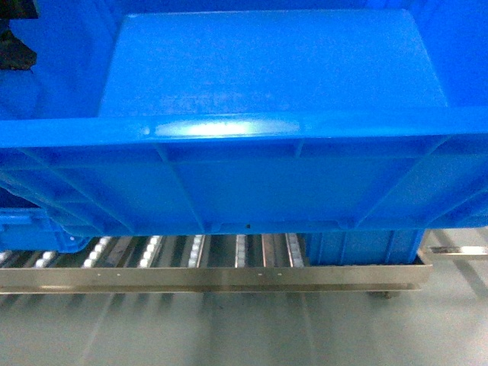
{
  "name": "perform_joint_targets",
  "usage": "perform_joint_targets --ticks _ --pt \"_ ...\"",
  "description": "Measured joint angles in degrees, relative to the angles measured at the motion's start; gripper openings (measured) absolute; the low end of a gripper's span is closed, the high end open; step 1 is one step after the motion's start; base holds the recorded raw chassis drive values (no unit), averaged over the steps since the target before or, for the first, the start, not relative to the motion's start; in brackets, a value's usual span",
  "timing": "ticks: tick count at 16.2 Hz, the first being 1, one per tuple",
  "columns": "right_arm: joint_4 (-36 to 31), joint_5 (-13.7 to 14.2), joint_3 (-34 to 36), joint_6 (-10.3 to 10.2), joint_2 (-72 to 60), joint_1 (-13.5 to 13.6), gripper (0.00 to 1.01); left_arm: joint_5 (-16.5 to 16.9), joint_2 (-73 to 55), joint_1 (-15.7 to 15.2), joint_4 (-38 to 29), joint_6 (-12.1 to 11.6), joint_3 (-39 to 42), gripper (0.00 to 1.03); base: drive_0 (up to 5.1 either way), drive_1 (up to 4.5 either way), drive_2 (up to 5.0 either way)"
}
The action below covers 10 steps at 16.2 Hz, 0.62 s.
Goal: Place box next to blue box on left shelf
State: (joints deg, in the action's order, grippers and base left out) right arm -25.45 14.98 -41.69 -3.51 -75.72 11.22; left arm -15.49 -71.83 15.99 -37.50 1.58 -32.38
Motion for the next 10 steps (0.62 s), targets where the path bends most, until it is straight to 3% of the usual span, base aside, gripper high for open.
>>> perform_joint_targets --ticks 8,10 --pt "0.07 0.02 0.00 -0.02 -0.07 0.00 0.20 0.02 0.00 0.00 0.02 -0.02 0.00 0.18 -4.9 2.54 2.3" --pt "-0.35 -0.02 0.00 -0.04 -0.04 0.04 0.20 0.02 0.00 -0.02 -0.26 -0.09 0.00 0.18 0.0 0.00 0.0"
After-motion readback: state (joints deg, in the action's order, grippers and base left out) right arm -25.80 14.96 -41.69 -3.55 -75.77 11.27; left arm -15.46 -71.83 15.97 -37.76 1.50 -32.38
